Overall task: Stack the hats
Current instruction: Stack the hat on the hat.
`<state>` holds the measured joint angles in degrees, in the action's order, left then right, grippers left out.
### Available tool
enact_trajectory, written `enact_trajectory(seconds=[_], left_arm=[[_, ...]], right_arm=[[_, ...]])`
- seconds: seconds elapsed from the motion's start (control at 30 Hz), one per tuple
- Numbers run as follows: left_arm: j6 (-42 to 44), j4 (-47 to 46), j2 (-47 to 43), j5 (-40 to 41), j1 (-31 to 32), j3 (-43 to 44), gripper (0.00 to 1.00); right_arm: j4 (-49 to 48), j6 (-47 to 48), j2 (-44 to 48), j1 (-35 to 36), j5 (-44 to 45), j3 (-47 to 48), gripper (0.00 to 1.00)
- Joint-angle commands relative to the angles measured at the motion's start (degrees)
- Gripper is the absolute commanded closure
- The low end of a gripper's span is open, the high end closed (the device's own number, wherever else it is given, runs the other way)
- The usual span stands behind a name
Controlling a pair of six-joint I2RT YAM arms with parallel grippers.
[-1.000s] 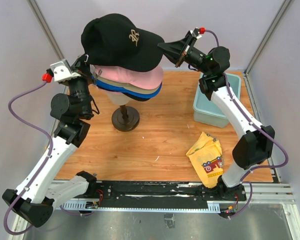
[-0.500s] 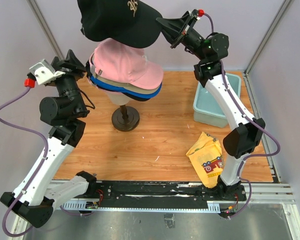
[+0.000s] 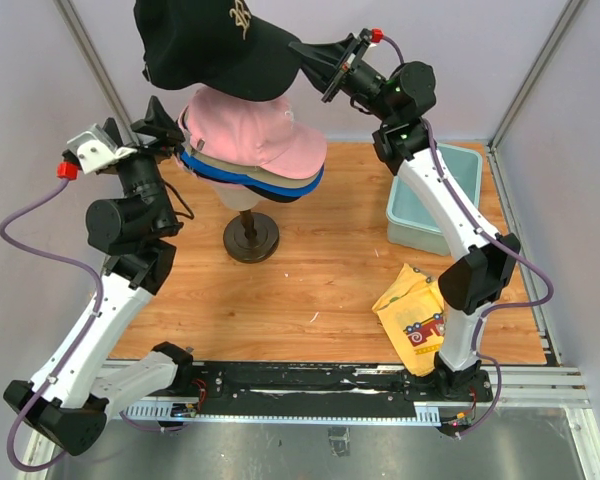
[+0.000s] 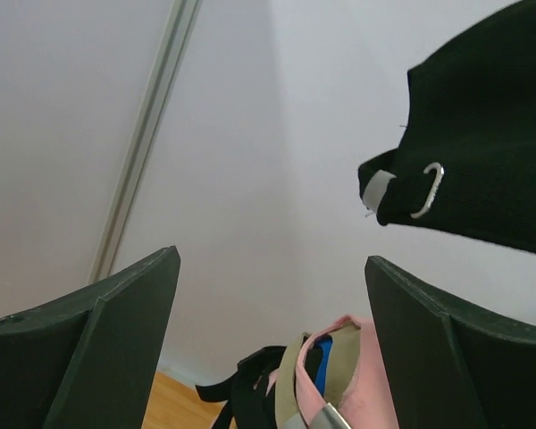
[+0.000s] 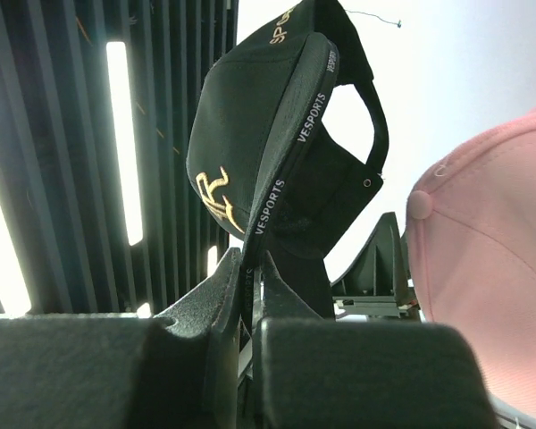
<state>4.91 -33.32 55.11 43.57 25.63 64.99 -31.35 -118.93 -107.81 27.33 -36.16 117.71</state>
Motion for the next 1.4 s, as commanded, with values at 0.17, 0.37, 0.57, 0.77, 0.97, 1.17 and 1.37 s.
enact_trajectory(seconds=[0.17,0.37,0.57,0.77,0.97,1.17,1.37], left_arm=[[2.8,-11.1,-2.4,-3.0,-0.1,-8.5,0.09],[4.4,-14.5,-2.3,-1.7,-0.2,-9.2,0.09],[5.7,-14.3,-0.6,-0.4,-0.1,-5.4,0.09],[6.6,-12.6,1.9,0.5,-0.2,-0.4,0.09],[7.0,-10.4,5.7,0.0,-0.2,5.2,0.09],[7.9,-9.9,10.1,-1.1,-0.2,10.2,0.09],[7.7,-8.2,13.9,-1.2,-0.7,14.5,0.06]], right_arm=[[4.4,0.1,1.7,0.6,-0.7,-0.7,0.99],[4.7,0.4,2.1,-0.4,-2.6,-4.3,0.99],[4.0,0.2,4.3,-2.1,-4.5,-9.7,0.99],[4.0,0.6,7.6,-5.2,-6.5,-13.9,0.99],[3.8,0.2,8.2,-7.2,-8.8,-14.2,0.99],[1.2,-1.1,8.5,-8.0,-11.4,-17.3,0.99],[-3.3,-3.4,8.2,-8.0,-13.5,-20.7,0.99]])
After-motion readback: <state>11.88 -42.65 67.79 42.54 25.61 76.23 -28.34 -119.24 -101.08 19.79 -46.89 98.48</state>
